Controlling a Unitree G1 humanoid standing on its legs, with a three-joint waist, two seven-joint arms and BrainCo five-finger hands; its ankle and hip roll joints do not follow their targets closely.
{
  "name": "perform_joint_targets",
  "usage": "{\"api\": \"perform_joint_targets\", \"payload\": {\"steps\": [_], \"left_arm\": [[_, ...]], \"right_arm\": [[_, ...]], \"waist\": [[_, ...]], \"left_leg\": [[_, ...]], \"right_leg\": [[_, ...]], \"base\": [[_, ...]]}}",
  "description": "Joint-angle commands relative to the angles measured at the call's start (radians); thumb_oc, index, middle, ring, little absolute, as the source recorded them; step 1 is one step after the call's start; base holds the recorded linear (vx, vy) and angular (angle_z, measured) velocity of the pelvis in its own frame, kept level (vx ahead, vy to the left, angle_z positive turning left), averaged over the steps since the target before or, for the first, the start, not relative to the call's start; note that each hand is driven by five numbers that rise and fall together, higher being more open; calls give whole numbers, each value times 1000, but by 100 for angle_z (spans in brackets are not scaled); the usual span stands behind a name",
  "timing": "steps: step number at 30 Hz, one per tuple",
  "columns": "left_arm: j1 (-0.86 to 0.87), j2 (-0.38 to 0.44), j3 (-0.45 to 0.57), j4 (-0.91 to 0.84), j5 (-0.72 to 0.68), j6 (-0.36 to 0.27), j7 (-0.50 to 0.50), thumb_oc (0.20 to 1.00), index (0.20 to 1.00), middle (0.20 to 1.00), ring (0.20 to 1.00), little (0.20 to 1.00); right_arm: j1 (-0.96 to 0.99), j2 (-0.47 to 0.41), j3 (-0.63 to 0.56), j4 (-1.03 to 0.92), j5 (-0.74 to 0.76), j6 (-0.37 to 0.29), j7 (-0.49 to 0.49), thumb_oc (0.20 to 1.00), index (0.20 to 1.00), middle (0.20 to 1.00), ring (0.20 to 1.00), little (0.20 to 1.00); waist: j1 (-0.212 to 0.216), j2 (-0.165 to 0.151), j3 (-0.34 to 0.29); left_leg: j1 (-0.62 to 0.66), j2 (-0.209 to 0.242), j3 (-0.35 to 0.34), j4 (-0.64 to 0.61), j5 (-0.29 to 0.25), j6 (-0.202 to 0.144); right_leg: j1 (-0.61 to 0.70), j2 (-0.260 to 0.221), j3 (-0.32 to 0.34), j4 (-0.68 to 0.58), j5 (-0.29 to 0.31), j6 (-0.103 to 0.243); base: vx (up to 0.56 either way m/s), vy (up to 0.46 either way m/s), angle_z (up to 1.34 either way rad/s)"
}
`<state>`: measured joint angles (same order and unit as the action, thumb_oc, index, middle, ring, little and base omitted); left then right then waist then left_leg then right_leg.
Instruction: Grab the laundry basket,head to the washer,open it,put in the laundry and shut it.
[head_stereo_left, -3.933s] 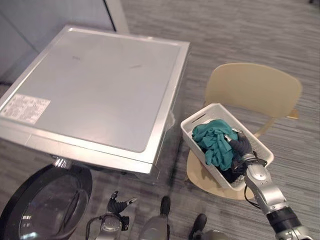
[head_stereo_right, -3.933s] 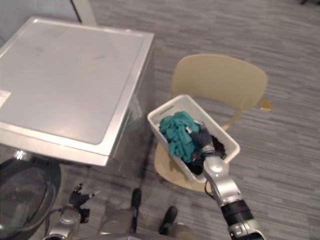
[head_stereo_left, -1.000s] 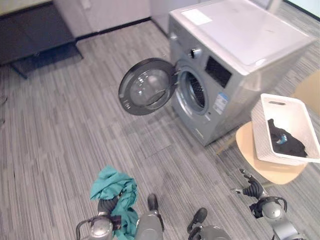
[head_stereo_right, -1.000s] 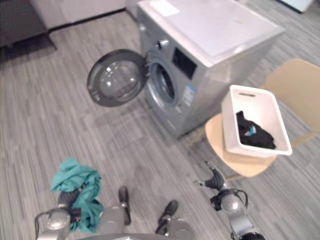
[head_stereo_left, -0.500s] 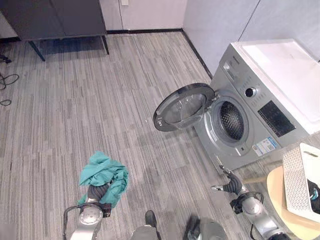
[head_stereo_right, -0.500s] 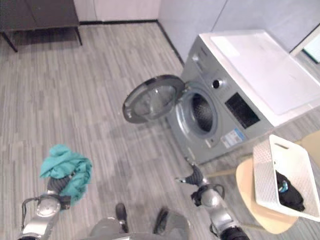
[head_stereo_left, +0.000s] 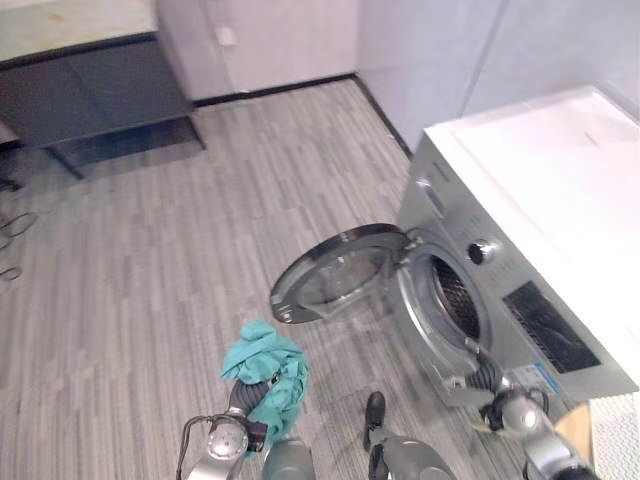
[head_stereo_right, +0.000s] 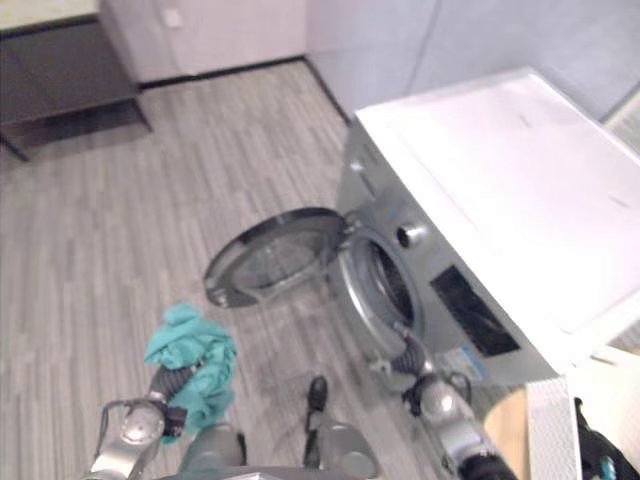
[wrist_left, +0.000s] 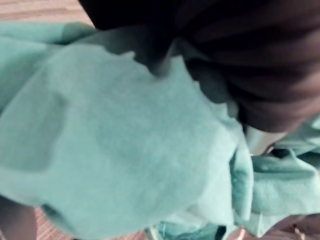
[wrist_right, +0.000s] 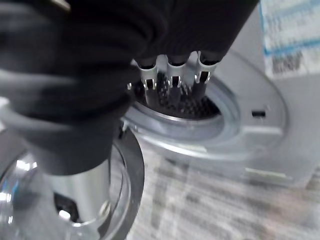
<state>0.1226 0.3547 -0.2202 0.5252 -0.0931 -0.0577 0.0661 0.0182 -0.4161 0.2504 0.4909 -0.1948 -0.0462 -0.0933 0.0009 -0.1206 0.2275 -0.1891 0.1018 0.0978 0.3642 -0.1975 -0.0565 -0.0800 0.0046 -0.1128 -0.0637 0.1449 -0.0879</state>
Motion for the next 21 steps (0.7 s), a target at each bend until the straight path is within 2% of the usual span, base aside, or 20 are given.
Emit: {"api": "perform_joint_targets", "payload": {"steps": [1,2,3,4,5,7,8,9,11,12,13,15,16,17,18,19,20,21], "left_arm": [[-29,41,4,-62,42,-49,5,200,200,200,200,200],[-33,42,1,-60,43,-51,11,200,200,200,200,200],[-33,44,-1,-60,43,-51,12,200,200,200,200,200],[-33,44,-1,-59,43,-51,12,200,200,200,200,200],[-39,45,-12,-58,45,-53,14,200,200,200,200,200],[-46,48,-23,-52,56,-55,13,200,200,200,200,200],[-46,48,-23,-51,56,-55,13,200,200,200,200,200],[-50,47,-39,-42,67,-55,4,200,200,200,200,200],[-62,53,-58,-34,75,-55,-1,200,200,200,200,200],[-62,53,-58,-33,75,-55,-1,200,200,200,200,200],[-76,66,-70,-35,87,-52,-6,200,200,200,200,200],[-81,75,-71,-41,90,-52,-6,200,200,200,200,200],[-103,90,-73,-54,89,-57,3,200,200,200,200,200],[-110,97,-74,-66,88,-60,5,200,200,200,200,200],[-110,97,-74,-65,88,-60,5,200,200,200,200,200],[-117,105,-74,-82,91,-62,10,200,200,200,200,200],[-127,113,-71,-97,92,-66,18,200,200,200,200,200],[-124,113,-65,-119,100,-68,22,200,200,200,200,200]], "right_arm": [[26,-25,22,-1,7,-26,-20,1000,1000,1000,1000,1000],[21,-26,25,12,7,-31,-29,1000,1000,1000,1000,1000],[18,-25,25,15,9,-31,-29,1000,1000,1000,1000,1000],[18,-25,25,15,9,-31,-29,1000,1000,1000,1000,1000],[9,-22,34,31,8,-32,-28,1000,1000,1000,1000,1000],[0,-22,39,43,5,-35,-26,1000,1000,1000,1000,1000],[0,-23,39,43,5,-34,-26,1000,1000,1000,1000,1000],[2,-20,41,56,-3,-39,-24,1000,1000,1000,1000,1000],[4,-13,34,56,4,-39,-21,1000,1000,1000,1000,1000],[4,-13,34,56,4,-39,-21,1000,1000,1000,1000,1000],[7,-4,35,52,8,-39,-11,1000,1000,1000,1000,1000],[4,-4,38,49,3,-37,-10,1000,1000,1000,1000,1000],[-13,2,48,43,-3,-34,-4,1000,1000,1000,1000,1000],[-20,8,48,37,-3,-34,-3,1000,1000,1000,1000,1000],[-20,8,47,37,-3,-34,-3,1000,1000,1000,1000,1000],[-26,12,48,29,-3,-36,-2,1000,1000,1000,1000,1000],[-32,15,48,26,-2,-39,0,1000,1000,1000,1000,1000],[-30,19,44,14,-4,-41,1,1000,1000,1000,1000,1000]], "waist": [[18,-4,18],[24,0,22],[29,6,22],[29,5,23],[37,14,27],[35,21,19],[38,21,20],[28,26,4],[17,19,-8],[18,19,-8],[-2,16,-16],[-1,15,-18],[-4,16,-9],[-4,17,-4],[-2,17,-7],[-2,19,-3],[4,23,2],[8,36,8]], "left_leg": [[4,-13,-61,-174,169,-12],[-11,-17,-110,-221,215,-21],[-25,-20,-152,-249,235,-24],[-22,-20,-152,-253,237,-24],[-38,-38,-230,-296,259,-29],[-28,-55,-283,-312,256,-24],[-24,-54,-279,-314,255,-24],[-4,-69,-298,-293,244,-20],[8,-83,-284,-269,222,-9],[8,-83,-284,-269,222,-9],[20,-83,-245,-263,206,7],[25,-80,-216,-260,197,15],[40,-65,-141,-259,179,29],[54,-56,-102,-263,168,33],[50,-54,-100,-265,171,33],[66,-47,-60,-273,162,36],[79,-39,-20,-272,149,39],[90,-26,38,-270,141,44]], "right_leg": [[88,-42,-89,92,-252,156],[97,-30,-70,99,-263,153],[102,-19,-52,107,-273,151],[102,-20,-52,109,-275,151],[112,-2,-6,135,-295,150],[112,15,39,154,-307,150],[112,15,43,156,-308,150],[120,15,78,169,-318,157],[113,3,117,188,-320,164],[113,3,118,188,-320,164],[98,-6,151,206,-317,177],[81,-10,174,227,-315,184],[26,-25,168,287,-301,201],[3,-45,131,312,-295,208],[-2,-43,132,311,-292,208],[-20,-69,74,326,-285,214],[-33,-105,-10,338,-281,212],[-40,-162,-154,343,-275,199]], "base": [[226,65,-47],[216,76,-57],[149,52,-54],[206,109,-61],[200,131,-65],[195,154,-84],[220,206,-135],[232,218,-134],[209,220,-123],[129,210,-102],[92,210,-59],[41,202,-63],[-43,169,-114],[-48,169,-192],[-31,101,-186],[-31,98,-172],[-71,147,-101],[-99,129,-109]]}}
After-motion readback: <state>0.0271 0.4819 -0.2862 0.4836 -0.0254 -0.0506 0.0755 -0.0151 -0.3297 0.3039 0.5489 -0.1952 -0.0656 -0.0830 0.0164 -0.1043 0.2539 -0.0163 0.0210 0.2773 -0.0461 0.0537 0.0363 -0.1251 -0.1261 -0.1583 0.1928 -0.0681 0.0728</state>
